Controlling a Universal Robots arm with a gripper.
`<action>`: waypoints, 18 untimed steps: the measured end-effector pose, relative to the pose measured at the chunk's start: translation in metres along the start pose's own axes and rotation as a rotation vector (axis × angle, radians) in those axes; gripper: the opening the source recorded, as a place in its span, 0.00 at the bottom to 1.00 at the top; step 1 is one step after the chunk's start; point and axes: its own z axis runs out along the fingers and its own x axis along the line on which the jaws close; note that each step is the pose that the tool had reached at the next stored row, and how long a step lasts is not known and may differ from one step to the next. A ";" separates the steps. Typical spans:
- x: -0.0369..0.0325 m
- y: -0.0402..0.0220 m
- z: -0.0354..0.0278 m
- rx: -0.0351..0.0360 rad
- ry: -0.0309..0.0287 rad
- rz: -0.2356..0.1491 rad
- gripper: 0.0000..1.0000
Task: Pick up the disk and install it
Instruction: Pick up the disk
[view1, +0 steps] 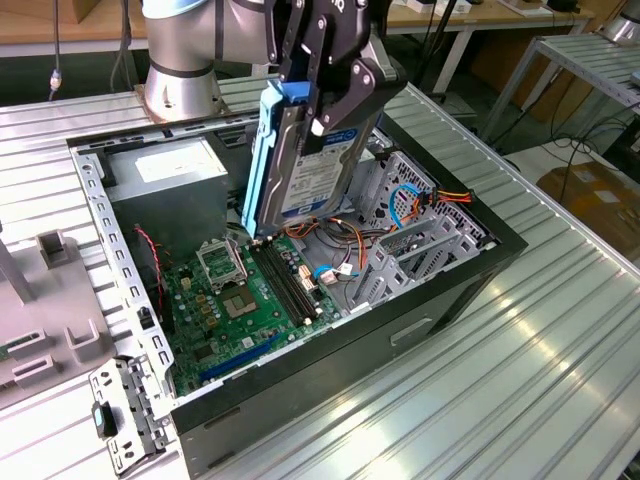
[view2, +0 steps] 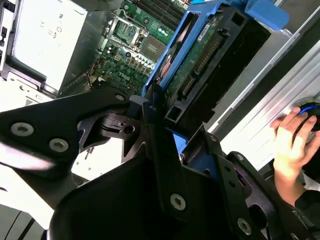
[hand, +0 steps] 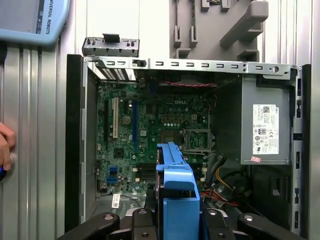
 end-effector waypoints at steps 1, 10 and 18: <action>0.0012 -0.0002 0.0000 0.0000 -0.0001 0.000 0.37; 0.0164 -0.0031 -0.0001 -0.0003 0.0000 0.000 0.37; 0.0339 -0.0081 -0.0003 -0.0020 0.0001 0.000 0.37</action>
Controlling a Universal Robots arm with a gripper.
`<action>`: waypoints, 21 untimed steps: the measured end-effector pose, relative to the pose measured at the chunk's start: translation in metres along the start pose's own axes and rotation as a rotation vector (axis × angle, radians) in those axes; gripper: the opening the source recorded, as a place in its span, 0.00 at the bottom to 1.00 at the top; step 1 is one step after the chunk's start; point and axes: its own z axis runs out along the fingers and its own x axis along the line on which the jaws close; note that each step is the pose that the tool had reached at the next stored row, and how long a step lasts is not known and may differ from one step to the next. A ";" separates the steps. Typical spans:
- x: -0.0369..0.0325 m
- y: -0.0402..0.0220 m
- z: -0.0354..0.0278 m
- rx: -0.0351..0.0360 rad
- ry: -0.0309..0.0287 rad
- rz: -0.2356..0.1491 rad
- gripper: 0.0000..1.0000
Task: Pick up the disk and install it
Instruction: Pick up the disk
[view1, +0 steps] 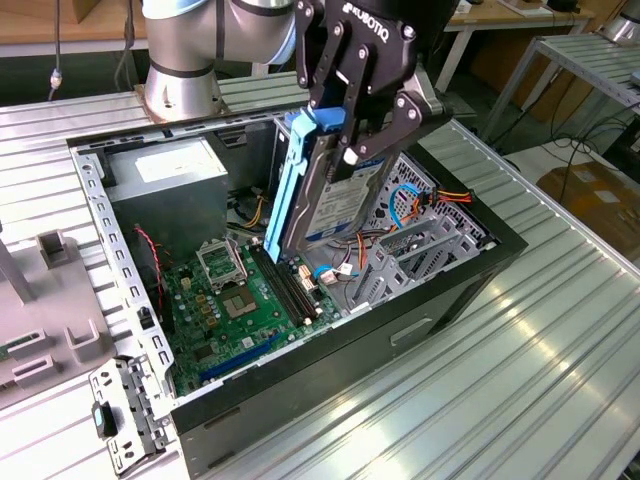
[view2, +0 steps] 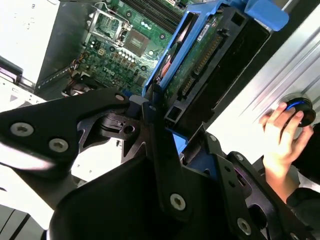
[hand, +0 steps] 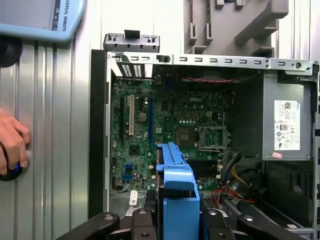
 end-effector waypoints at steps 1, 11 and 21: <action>0.0033 -0.0021 0.0001 -0.0008 -0.0001 0.000 0.37; 0.0289 -0.0163 -0.0005 -0.0062 -0.0002 0.001 0.37; 0.0408 -0.0324 -0.0012 -0.0117 -0.0001 0.001 0.37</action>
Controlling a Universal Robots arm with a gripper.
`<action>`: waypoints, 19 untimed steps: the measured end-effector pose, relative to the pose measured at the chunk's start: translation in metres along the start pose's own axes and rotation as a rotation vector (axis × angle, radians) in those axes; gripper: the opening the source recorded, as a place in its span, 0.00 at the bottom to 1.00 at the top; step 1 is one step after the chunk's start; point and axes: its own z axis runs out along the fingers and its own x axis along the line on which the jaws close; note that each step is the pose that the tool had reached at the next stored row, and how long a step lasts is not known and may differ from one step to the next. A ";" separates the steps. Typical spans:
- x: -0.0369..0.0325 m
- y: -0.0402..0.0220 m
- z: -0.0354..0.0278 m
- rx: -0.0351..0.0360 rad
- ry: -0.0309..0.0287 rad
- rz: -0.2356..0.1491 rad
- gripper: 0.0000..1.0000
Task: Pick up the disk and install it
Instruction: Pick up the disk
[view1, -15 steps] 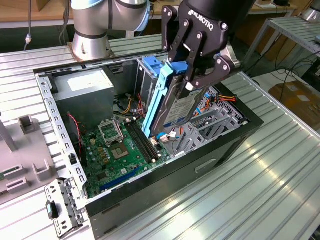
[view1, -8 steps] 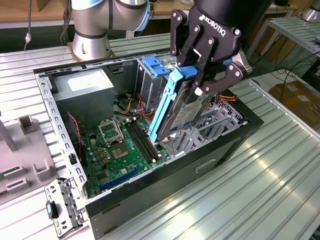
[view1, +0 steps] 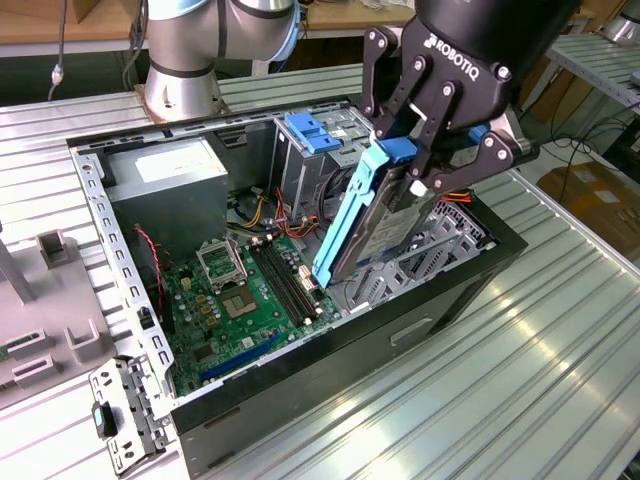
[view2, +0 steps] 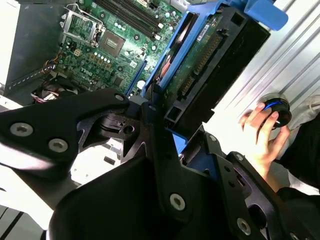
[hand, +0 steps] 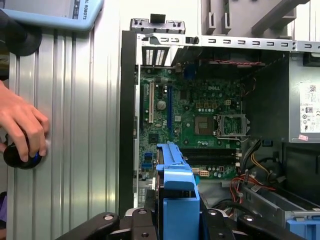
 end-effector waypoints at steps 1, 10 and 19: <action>0.0003 -0.0017 -0.0001 -0.0003 0.0001 0.000 0.37; 0.0025 -0.0135 -0.0001 -0.0016 0.0000 0.000 0.37; 0.0053 -0.0259 -0.0003 -0.0040 0.0001 0.000 0.37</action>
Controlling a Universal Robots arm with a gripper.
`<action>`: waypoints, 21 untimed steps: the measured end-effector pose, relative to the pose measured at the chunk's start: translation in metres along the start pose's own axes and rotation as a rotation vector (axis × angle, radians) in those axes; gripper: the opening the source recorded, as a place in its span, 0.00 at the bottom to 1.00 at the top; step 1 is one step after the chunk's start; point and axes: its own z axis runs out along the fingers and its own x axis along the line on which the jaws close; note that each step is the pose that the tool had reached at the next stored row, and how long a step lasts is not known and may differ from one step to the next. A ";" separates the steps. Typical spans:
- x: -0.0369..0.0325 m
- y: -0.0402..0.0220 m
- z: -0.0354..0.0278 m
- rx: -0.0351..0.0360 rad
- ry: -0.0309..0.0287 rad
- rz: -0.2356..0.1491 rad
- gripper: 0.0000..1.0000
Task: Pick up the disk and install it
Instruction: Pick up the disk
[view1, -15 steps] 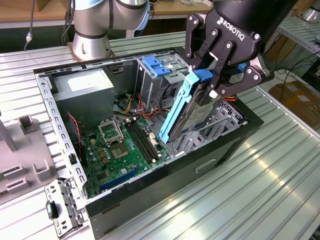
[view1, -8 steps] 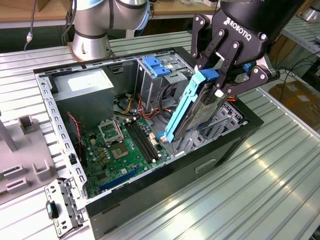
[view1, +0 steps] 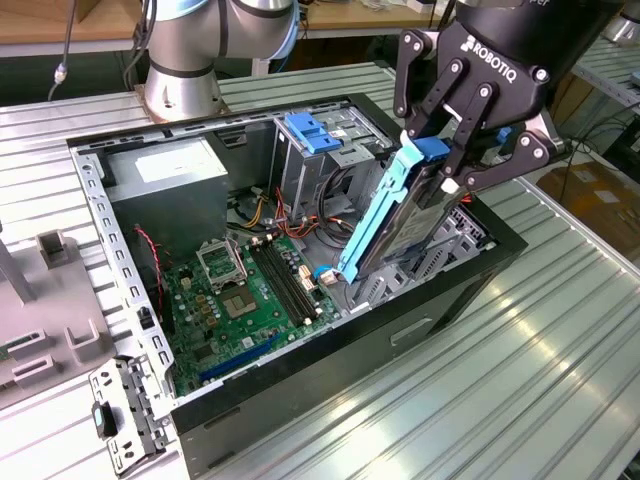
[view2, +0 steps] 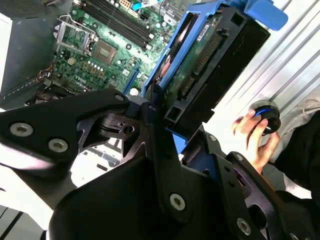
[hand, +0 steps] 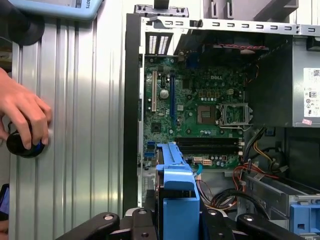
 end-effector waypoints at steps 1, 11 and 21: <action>0.0005 -0.0017 0.0000 -0.0003 -0.0001 0.000 0.37; 0.0090 -0.0268 -0.0012 -0.0076 -0.0391 -0.001 0.37; 0.0147 -0.0541 -0.0029 -0.0158 -0.0564 -0.001 0.37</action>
